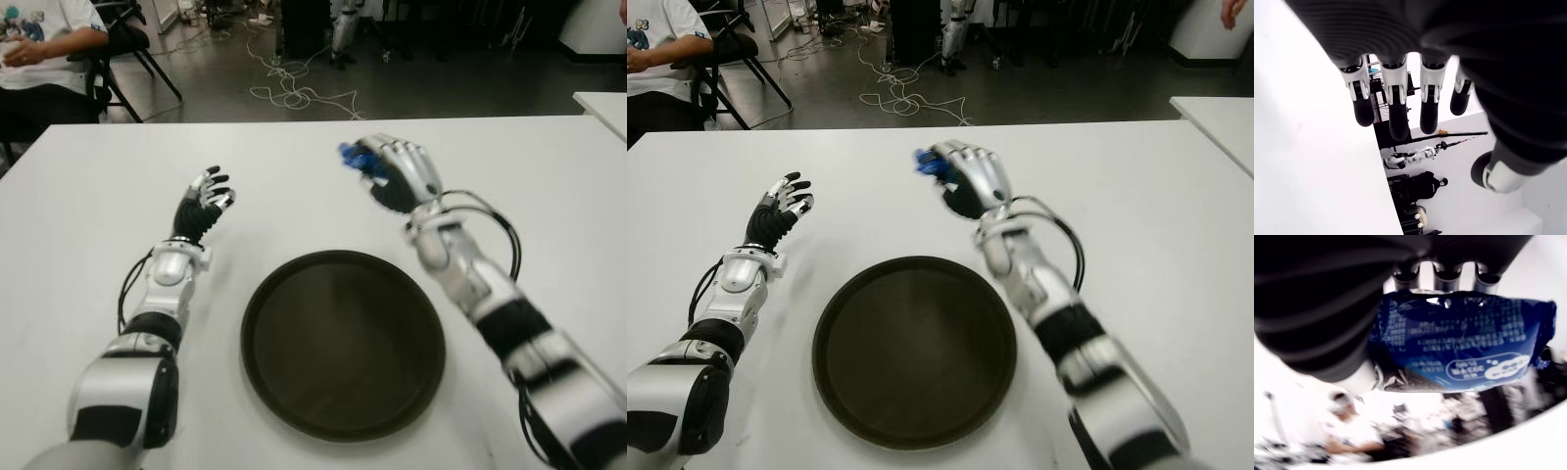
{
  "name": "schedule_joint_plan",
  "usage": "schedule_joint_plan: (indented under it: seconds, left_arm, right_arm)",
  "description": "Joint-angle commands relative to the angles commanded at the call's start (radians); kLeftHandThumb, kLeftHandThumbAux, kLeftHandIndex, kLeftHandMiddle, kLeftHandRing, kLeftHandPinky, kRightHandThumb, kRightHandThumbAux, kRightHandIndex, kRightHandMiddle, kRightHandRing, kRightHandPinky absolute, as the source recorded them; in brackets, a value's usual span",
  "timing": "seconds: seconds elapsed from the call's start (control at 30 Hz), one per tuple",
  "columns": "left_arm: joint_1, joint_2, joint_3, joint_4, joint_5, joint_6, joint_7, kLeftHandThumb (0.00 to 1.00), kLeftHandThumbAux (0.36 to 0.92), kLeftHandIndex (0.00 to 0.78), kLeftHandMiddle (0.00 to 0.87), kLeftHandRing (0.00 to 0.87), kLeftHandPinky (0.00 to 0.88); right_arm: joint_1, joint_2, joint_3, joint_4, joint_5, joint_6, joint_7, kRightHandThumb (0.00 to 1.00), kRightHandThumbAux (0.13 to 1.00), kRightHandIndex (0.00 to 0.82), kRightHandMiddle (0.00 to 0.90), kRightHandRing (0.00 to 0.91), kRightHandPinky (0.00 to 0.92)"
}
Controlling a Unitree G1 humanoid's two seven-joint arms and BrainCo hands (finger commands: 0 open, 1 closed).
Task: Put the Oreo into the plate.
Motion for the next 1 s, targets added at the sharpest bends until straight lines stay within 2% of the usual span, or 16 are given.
schedule_joint_plan:
  seconds: [0.1, 0.2, 0.33, 0.47, 0.7, 1.0]
  left_arm:
    - [-0.001, 0.000, -0.001, 0.000, 0.001, 0.005, 0.001, 0.173, 0.636, 0.085, 0.178, 0.161, 0.141]
    - [-0.003, 0.001, 0.001, 0.003, -0.001, 0.012, -0.001, 0.165, 0.630, 0.083, 0.175, 0.158, 0.139]
    - [-0.003, 0.002, 0.002, 0.004, -0.003, 0.013, -0.006, 0.158, 0.633, 0.080, 0.171, 0.157, 0.138]
    - [-0.001, 0.001, 0.003, 0.003, -0.003, 0.009, -0.009, 0.154, 0.639, 0.081, 0.175, 0.164, 0.152]
    - [-0.001, 0.001, 0.006, 0.001, -0.004, 0.005, -0.008, 0.158, 0.639, 0.081, 0.175, 0.163, 0.155]
    - [0.000, 0.000, 0.004, -0.002, 0.003, 0.002, 0.002, 0.162, 0.641, 0.087, 0.180, 0.164, 0.139]
  right_arm:
    - [0.038, -0.062, 0.009, -0.059, -0.001, -0.046, 0.075, 0.682, 0.734, 0.434, 0.784, 0.791, 0.791]
    - [0.048, -0.090, -0.004, -0.091, 0.016, -0.066, 0.140, 0.681, 0.734, 0.433, 0.789, 0.799, 0.801]
    - [0.055, -0.098, -0.030, -0.105, 0.028, -0.086, 0.192, 0.681, 0.735, 0.432, 0.779, 0.788, 0.787]
    - [0.042, -0.099, -0.042, -0.066, 0.027, -0.117, 0.204, 0.682, 0.734, 0.432, 0.770, 0.778, 0.779]
    - [0.049, -0.105, -0.053, -0.063, 0.017, -0.149, 0.223, 0.684, 0.732, 0.432, 0.763, 0.771, 0.770]
    - [0.052, -0.121, -0.062, -0.045, 0.089, -0.233, 0.325, 0.684, 0.732, 0.430, 0.752, 0.759, 0.759]
